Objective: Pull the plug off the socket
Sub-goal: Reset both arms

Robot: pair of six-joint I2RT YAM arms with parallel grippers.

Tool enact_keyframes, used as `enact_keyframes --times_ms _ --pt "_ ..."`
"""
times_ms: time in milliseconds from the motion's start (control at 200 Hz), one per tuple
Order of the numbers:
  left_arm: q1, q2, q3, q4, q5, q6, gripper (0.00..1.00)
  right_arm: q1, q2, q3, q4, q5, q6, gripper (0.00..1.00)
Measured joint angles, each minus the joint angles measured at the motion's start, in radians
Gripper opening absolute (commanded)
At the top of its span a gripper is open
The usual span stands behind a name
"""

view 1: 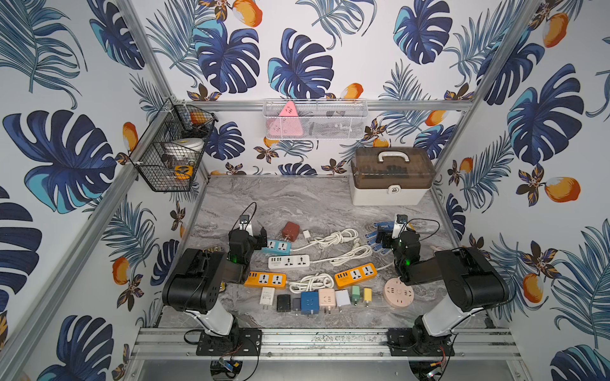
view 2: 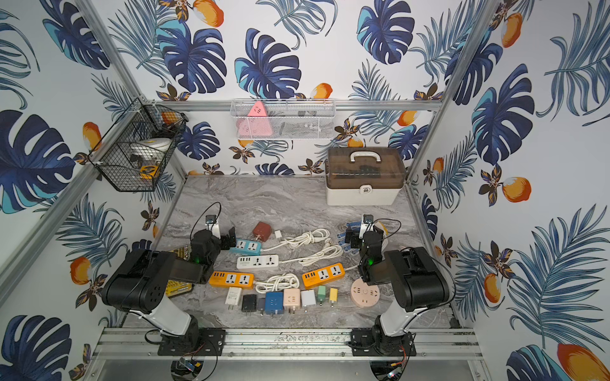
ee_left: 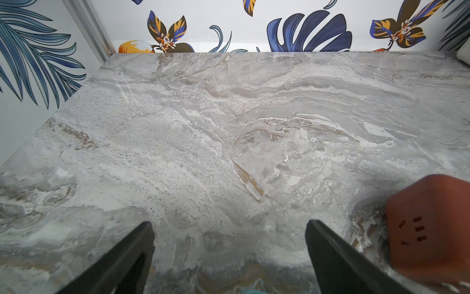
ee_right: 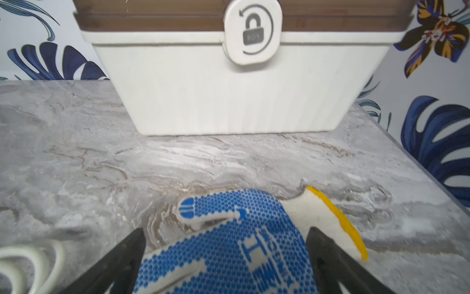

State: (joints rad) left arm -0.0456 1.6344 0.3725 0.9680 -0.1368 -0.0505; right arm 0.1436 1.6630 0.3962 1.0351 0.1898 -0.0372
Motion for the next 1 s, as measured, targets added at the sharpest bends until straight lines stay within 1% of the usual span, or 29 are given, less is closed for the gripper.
enact_keyframes --times_ms 135,245,1001 --pt "-0.003 0.001 0.002 -0.005 -0.005 0.001 0.99 -0.027 0.003 0.025 -0.064 -0.012 0.006 1.0" --pt "-0.004 0.001 0.002 -0.007 -0.008 0.001 0.99 -0.027 0.003 0.026 -0.1 -0.026 0.016 1.0" --pt "-0.011 0.001 0.001 -0.013 -0.018 0.006 0.99 -0.028 0.0 0.032 -0.134 -0.028 0.019 1.0"
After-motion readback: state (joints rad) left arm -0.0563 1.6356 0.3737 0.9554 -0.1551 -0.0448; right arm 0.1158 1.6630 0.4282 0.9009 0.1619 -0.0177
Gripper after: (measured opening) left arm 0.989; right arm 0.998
